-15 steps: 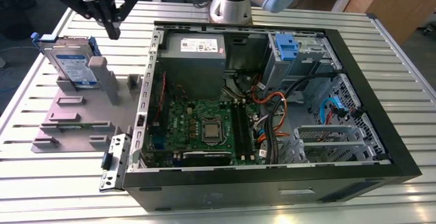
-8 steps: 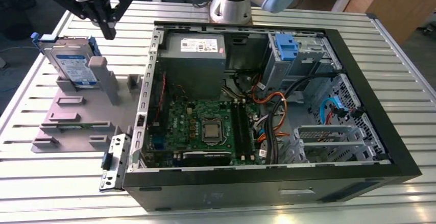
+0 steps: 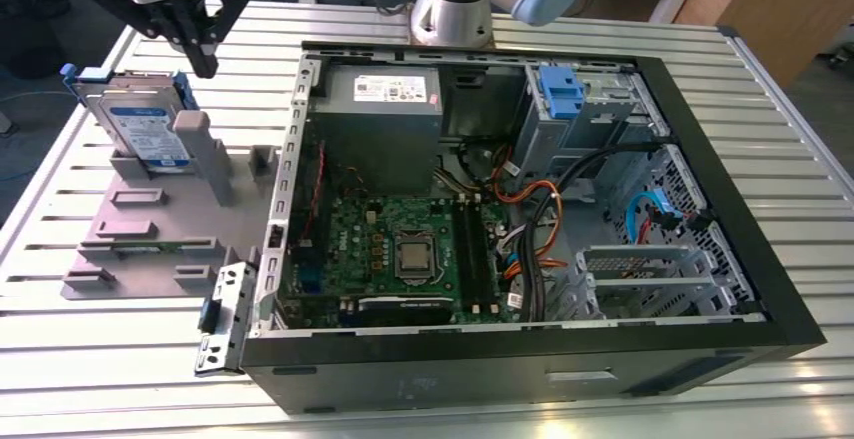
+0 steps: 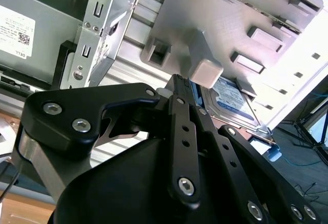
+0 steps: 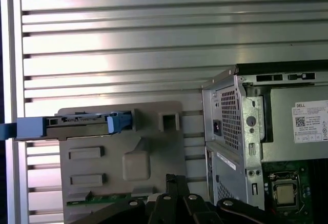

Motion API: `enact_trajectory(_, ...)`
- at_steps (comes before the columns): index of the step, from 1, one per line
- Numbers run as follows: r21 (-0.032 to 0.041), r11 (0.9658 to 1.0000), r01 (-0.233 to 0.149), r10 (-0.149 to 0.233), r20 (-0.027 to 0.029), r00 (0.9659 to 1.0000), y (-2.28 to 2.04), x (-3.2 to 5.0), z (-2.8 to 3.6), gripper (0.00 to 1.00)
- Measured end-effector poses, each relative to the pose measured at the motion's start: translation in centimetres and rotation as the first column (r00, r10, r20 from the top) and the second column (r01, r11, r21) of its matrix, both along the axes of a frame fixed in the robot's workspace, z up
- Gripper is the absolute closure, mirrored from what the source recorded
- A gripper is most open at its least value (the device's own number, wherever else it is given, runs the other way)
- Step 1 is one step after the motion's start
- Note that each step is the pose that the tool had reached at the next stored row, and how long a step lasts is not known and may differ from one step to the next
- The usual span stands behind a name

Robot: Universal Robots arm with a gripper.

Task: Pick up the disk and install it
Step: 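Reach for the disk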

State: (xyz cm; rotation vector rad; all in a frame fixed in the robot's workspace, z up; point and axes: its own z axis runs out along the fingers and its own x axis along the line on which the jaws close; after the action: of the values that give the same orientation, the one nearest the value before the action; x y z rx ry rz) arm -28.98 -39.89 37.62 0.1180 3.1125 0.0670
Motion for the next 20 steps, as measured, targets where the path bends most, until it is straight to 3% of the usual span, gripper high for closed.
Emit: enact_trajectory(20, 0.0000, 1.0000, 0.000, 0.000, 0.0000, 1.0000, 0.00, -2.02, -0.18, 0.89)
